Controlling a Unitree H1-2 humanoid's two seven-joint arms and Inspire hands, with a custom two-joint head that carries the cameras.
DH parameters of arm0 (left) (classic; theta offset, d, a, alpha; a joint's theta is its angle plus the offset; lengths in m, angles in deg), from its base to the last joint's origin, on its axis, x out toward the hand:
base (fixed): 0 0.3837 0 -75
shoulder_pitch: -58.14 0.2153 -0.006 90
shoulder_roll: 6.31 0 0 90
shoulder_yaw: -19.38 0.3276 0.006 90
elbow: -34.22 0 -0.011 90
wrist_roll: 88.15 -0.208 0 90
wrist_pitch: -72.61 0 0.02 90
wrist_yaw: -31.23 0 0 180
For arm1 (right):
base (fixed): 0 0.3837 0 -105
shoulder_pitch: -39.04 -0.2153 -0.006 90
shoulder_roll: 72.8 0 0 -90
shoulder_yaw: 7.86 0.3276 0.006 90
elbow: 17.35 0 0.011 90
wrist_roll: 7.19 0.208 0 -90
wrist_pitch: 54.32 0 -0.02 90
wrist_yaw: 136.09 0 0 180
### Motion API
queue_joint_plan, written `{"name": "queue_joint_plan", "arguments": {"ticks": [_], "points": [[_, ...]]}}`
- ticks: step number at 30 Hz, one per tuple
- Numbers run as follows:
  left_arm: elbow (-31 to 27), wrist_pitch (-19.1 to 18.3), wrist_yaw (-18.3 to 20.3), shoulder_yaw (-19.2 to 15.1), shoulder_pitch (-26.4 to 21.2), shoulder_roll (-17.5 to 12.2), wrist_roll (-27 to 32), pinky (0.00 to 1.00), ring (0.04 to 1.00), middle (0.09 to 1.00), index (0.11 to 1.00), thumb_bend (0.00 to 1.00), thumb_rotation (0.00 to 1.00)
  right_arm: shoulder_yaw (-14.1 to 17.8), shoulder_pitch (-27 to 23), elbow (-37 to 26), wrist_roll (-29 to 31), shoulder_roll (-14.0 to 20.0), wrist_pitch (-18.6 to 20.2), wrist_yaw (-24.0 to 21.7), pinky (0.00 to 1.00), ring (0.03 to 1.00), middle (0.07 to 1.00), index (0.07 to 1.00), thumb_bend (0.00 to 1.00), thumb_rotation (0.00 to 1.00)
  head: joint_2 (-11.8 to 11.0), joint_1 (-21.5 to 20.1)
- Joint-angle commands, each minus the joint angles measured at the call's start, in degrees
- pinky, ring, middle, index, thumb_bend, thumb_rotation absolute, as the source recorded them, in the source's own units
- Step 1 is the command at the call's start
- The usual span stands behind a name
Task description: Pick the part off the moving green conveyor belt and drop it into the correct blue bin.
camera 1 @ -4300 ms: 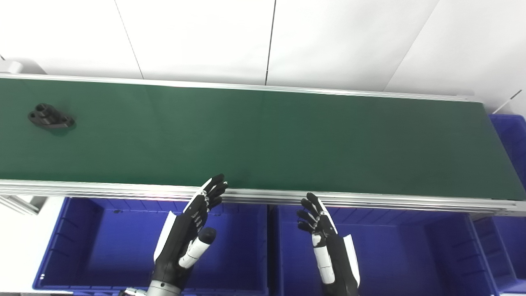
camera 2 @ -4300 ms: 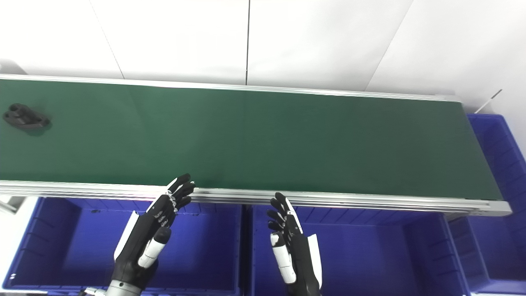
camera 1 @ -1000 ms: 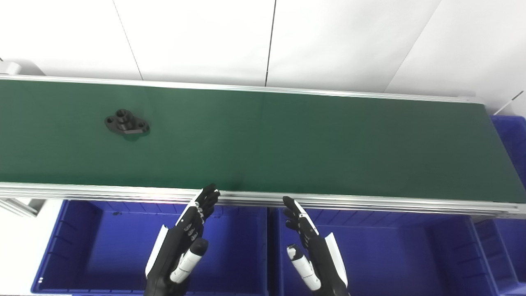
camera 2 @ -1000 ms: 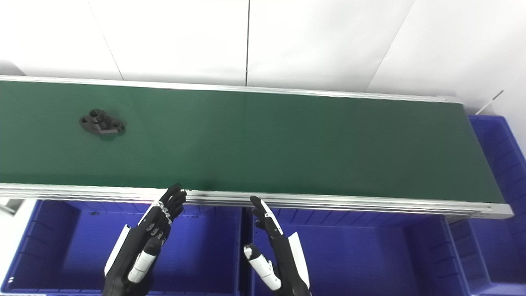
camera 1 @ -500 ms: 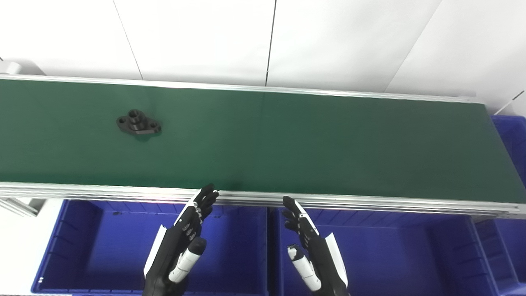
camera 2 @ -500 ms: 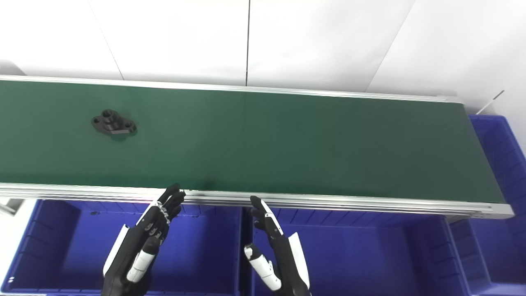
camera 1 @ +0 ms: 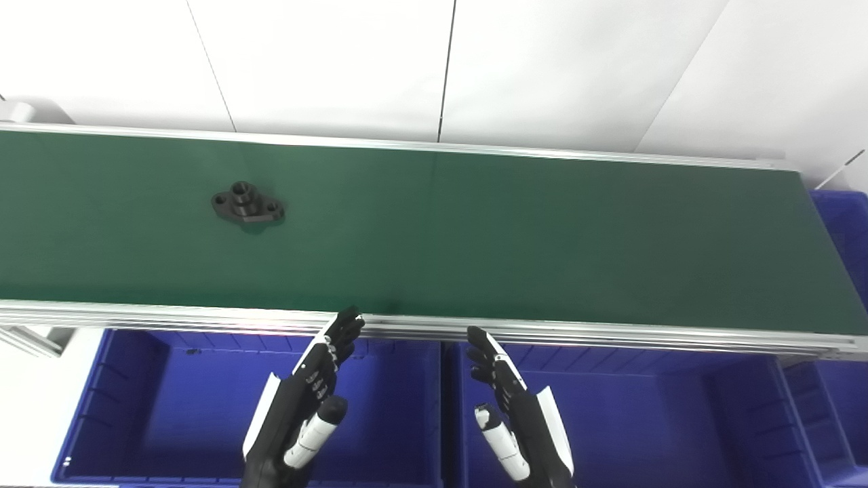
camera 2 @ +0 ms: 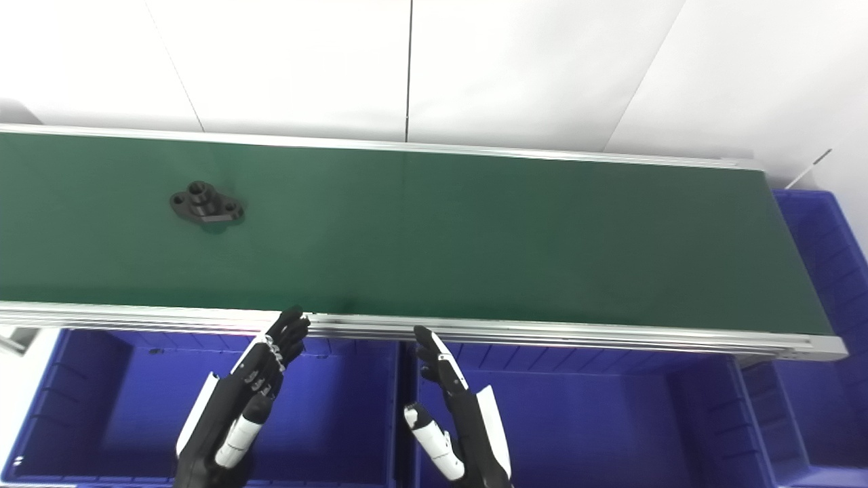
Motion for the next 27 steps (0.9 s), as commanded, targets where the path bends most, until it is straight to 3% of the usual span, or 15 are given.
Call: {"name": "queue_joint_plan", "arguments": {"ticks": [1,12,27], "points": [[0.1,3.5,-0.4,0.3,0.0,0.1,-1.2,0.95,0.944,0.92,0.907,0.79,0.84,-0.5,0.5,0.4,0.4,-0.2,-4.2,0.4,0.85,0.903,0.931,0.922,0.82,1.0,-1.0,0.7],[7.4,8.0,-1.6,1.0,-1.8,2.3,-2.6,0.9,0.908,0.879,0.858,0.87,0.8,2.0,-1.5,6.3,4.2,1.2,-8.1,0.3,0.85,0.909,0.93,0.911,0.87,1.0,-8.3,6.1],[10.8,9.2,-2.2,1.6,-4.2,3.5,-3.9,0.86,0.896,0.878,0.834,0.92,0.78,4.5,-3.8,9.4,4.0,1.8,-11.3,0.4,0.79,0.889,0.921,0.906,0.8,1.0,-10.0,6.3]]}}
